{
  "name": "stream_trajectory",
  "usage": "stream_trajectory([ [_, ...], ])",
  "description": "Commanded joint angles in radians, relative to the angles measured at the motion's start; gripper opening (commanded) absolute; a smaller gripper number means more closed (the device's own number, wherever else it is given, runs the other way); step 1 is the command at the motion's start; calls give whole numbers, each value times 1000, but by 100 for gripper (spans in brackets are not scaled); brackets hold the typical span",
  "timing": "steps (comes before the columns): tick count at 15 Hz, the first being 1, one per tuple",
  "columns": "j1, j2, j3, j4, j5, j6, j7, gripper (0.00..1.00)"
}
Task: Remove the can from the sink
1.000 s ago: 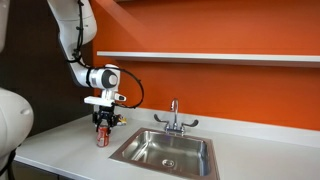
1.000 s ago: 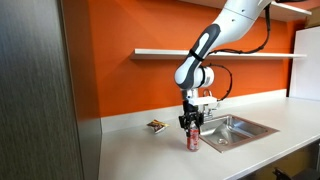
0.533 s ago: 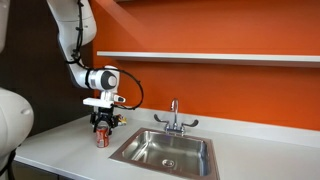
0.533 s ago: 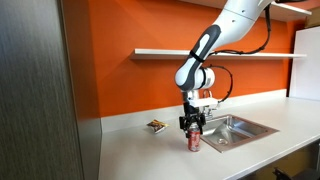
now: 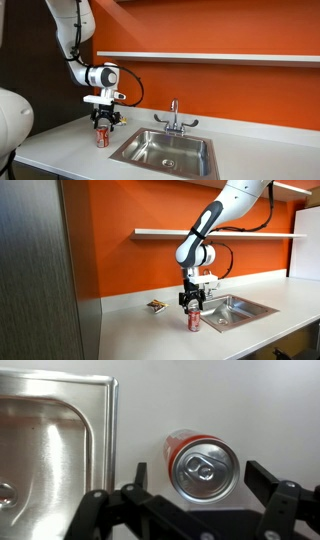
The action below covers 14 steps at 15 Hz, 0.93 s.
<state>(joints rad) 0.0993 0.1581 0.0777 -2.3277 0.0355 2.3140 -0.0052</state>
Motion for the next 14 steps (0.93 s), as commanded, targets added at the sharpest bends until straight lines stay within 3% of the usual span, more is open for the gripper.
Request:
stream_trajectory([
  [1, 1, -78, 1, -26, -25, -22, 37, 100],
  [9, -10, -187, -5, -58, -21, -22, 43, 100],
  [14, -62, -281, -61, -91, -40, -16, 86, 100],
])
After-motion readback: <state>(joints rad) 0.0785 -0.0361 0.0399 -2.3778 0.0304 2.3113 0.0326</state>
